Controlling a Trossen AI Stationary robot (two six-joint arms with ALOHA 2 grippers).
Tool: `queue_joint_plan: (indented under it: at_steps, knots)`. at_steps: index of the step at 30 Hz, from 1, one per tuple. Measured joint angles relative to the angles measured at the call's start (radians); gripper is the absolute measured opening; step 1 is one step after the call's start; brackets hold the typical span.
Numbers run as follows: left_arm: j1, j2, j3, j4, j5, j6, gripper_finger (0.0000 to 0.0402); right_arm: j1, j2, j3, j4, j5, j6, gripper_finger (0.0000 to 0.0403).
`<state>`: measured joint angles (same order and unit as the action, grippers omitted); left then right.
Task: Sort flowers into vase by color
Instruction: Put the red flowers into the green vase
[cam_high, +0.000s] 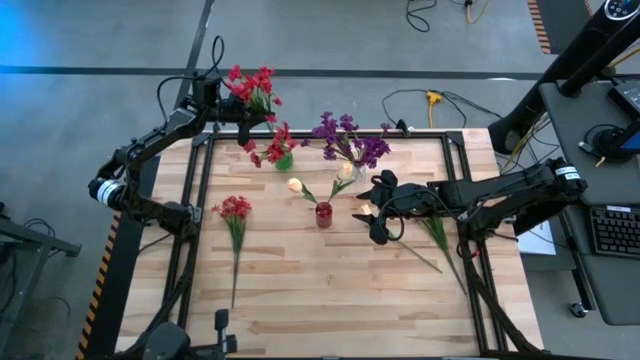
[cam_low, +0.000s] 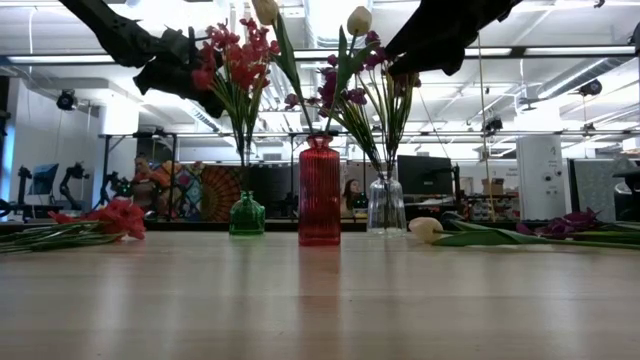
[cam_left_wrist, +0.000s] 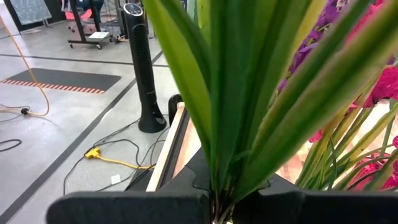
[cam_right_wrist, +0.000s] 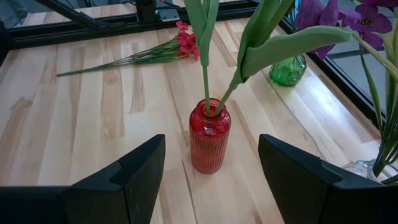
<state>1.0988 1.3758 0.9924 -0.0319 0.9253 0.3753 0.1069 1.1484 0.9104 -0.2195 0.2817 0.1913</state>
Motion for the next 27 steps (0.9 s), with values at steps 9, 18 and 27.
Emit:
queue_joint_plan:
  at_steps: [9, 18, 27]
  knots:
    - [0.0, 0.0, 0.0, 0.0, 0.0, 0.011, 0.0002, 0.0, 0.0, 0.0, 0.0, 0.0, 0.0, 0.0251]
    - [0.0, 0.0, 0.0, -0.002, 0.0, 0.011, 0.0011, 0.0, 0.0, 0.0, 0.0, 0.0, 0.0, 0.0251]
    - [0.001, 0.0, 0.0, -0.011, 0.0, 0.009, 0.0029, 0.0, 0.0, 0.0, 0.0, 0.0, 0.0, 0.0251]
